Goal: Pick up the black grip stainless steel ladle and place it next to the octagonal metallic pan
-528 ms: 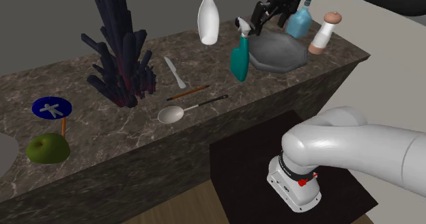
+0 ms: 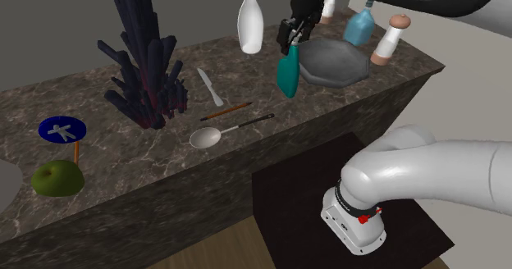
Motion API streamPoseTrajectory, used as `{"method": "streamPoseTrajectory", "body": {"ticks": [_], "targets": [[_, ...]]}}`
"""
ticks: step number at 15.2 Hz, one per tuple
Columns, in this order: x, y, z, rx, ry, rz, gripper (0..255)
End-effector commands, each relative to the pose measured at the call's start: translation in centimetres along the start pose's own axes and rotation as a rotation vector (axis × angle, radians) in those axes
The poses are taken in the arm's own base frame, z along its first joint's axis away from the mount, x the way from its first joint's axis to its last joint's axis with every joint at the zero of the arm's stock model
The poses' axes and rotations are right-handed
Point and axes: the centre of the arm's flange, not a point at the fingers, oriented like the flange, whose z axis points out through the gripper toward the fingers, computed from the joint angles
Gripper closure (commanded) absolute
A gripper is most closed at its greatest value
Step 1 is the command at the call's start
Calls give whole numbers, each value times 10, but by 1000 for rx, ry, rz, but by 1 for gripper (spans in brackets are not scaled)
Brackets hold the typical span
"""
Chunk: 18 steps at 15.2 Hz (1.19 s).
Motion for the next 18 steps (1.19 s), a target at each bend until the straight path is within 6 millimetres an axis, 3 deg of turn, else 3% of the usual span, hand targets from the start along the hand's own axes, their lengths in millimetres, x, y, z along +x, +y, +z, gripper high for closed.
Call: {"method": "streamPoseTrajectory", "body": {"ticks": [1, 10, 18], "targets": [[12, -18, 14, 9, -1, -110, 0], [44, -113, 69, 52, -13, -589, 0], [31, -203, 115, 90, -23, -1015, 0]]}}
